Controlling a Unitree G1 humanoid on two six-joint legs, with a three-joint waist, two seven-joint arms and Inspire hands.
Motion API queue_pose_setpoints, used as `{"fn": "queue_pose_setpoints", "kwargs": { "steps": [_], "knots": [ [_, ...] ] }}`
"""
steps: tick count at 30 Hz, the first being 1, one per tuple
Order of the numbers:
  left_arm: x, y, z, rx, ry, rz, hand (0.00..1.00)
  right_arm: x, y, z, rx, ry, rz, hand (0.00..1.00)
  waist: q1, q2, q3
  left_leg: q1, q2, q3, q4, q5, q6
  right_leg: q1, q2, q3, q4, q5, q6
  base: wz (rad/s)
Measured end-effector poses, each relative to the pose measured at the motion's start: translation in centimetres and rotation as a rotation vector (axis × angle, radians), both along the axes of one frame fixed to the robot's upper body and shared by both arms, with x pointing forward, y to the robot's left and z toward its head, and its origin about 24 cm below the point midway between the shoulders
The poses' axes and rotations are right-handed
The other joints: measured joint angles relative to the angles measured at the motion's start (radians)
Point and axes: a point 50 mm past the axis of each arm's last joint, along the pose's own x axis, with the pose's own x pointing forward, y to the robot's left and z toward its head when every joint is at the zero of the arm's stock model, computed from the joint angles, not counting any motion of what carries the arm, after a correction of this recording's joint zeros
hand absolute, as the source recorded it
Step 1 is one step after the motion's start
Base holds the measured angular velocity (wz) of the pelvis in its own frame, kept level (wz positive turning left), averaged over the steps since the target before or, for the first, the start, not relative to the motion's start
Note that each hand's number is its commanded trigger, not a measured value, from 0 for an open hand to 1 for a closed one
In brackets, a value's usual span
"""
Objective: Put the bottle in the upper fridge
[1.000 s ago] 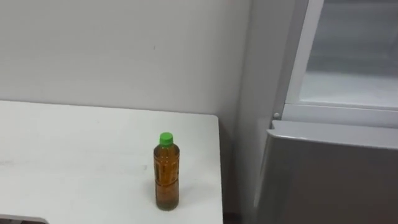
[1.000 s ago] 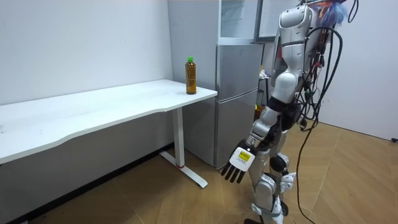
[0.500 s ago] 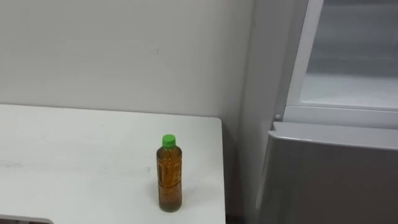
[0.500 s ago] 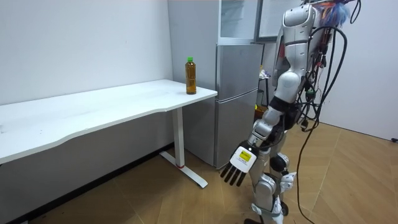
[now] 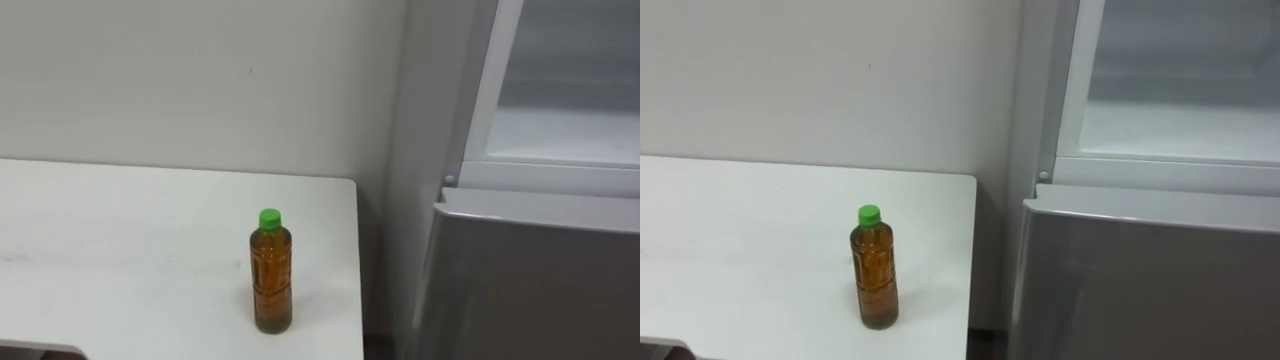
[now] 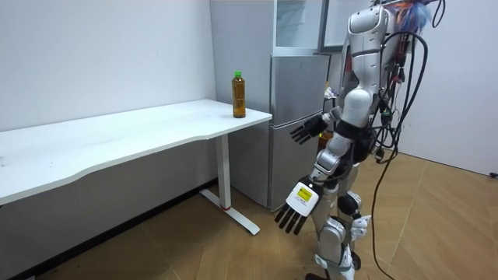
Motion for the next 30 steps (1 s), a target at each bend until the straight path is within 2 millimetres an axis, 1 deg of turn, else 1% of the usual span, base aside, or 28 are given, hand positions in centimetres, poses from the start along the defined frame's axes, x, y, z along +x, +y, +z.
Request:
{"fn": "queue_pose_setpoints", "kwargs": {
  "steps": [4, 6, 9, 10, 14, 16, 19, 24, 26, 30],
  "knots": [
    [0.1, 0.1, 0.0, 0.015, -0.001, 0.002, 0.0, 1.5, 1.1, 1.9, 0.026, -0.106, 0.044, 0.0, -0.002, 0.002, 0.0024, 0.006, 0.0, 0.001, -0.003, 0.0, 0.0, 0.001, 0.001, 0.01, 0.0, 0.0, 0.0, 0.0],
    [0.1, 0.0, 0.0, 0.015, 0.0, -0.006, 0.0, 1.9, 1.5, 2.5, 0.037, -0.139, 0.062, 0.0, -0.001, 0.002, 0.003, 0.008, 0.0, 0.002, -0.006, 0.0, 0.0, 0.0, 0.002, 0.016, 0.0, 0.0, 0.0, -0.02],
    [0.1, -0.2, 0.0, 0.015, 0.004, -0.025, 0.0, 2.6, 2.0, 4.1, 0.052, -0.22, 0.079, 0.0, 0.001, 0.003, 0.0033, 0.008, 0.0, 0.008, -0.01, 0.0, 0.0, -0.004, 0.002, 0.022, 0.0, 0.0, 0.0, -0.06],
    [-0.1, -0.1, 0.0, 0.016, 0.009, -0.023, 0.0, 3.0, 2.1, 4.7, 0.056, -0.251, 0.084, 0.0, 0.003, 0.0, 0.0015, 0.009, 0.001, 0.011, -0.011, 0.0, 0.0, -0.005, 0.003, 0.024, 0.0, 0.0, 0.0, -0.08],
    [-0.3, -0.1, 0.0, 0.019, 0.014, -0.022, 0.0, 3.8, 2.6, 6.5, 0.072, -0.336, 0.102, 0.0, 0.007, -0.004, -0.0009, 0.006, 0.001, 0.021, -0.014, 0.0, 0.0, -0.014, 0.004, 0.025, 0.002, 0.0, 0.0, -0.08],
    [-0.7, 0.1, -0.1, 0.028, 0.03, -0.019, 0.0, 4.3, 2.9, 7.8, 0.082, -0.392, 0.115, 0.0, 0.013, -0.007, -0.0018, 0.005, 0.001, 0.022, -0.014, 0.0, 0.0, -0.015, 0.003, 0.025, 0.003, 0.0, 0.0, 0.0],
    [-1.4, 0.4, 0.0, 0.044, 0.057, -0.046, 0.0, 4.7, 3.1, 8.8, 0.091, -0.438, 0.12, 0.0, 0.023, -0.01, -0.0037, 0.005, 0.002, 0.022, -0.015, 0.0, 0.0, -0.015, 0.004, 0.025, 0.002, 0.0, 0.0, 0.0],
    [-2.9, 0.5, -0.1, 0.046, 0.106, -0.044, 0.0, 5.0, 3.2, 9.2, 0.103, -0.455, 0.119, 0.0, 0.026, -0.013, -0.0032, 0.009, 0.002, 0.02, -0.014, 0.0, 0.0, -0.009, 0.003, 0.022, 0.002, 0.0, 0.0, 0.0],
    [-3.3, 0.4, -0.2, 0.046, 0.128, -0.059, 0.0, 5.2, 3.3, 9.5, 0.106, -0.469, 0.124, 0.0, 0.027, -0.011, -0.0015, 0.008, 0.002, 0.021, -0.015, 0.0, 0.0, -0.009, 0.003, 0.023, 0.002, 0.0, 0.0, 0.0],
    [-3.4, 0.1, -0.3, 0.036, 0.157, -0.099, 0.0, 5.9, 3.8, 11.0, 0.124, -0.538, 0.156, 0.0, 0.026, -0.001, 0.0049, 0.008, 0.003, 0.023, -0.016, -0.001, 0.0, -0.006, 0.004, 0.025, 0.002, 0.0, 0.0, 0.0]
  ]
}}
